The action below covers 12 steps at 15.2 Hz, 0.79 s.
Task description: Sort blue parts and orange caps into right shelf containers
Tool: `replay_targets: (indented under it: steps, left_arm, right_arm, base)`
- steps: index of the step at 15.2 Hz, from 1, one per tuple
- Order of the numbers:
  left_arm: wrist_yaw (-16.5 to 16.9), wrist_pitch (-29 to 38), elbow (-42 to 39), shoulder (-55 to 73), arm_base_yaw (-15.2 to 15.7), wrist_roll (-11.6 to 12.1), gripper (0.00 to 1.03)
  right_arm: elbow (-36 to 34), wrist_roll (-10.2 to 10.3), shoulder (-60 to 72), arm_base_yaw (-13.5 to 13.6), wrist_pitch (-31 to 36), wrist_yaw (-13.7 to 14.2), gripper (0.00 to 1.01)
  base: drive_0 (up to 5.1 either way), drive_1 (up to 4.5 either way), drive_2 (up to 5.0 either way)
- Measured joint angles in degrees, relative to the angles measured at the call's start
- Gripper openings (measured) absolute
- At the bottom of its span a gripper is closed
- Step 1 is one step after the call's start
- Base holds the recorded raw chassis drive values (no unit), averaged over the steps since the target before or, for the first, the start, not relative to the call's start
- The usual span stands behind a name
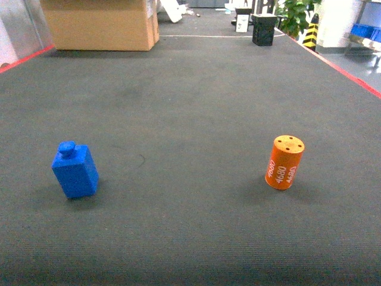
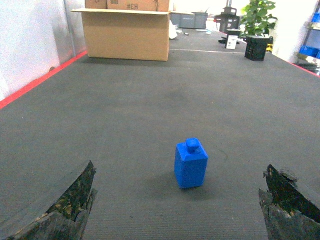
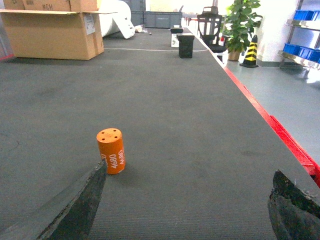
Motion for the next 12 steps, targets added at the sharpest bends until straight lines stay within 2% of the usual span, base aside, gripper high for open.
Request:
replay_targets:
  steps: [12]
  left_arm:
    - [0.0,0.0,0.0,0.0,0.0,0.0,0.98]
  right_arm:
    - [0.0,0.0,0.0,0.0,0.0,0.0,0.98]
  base:
    - [0.0,0.00,0.0]
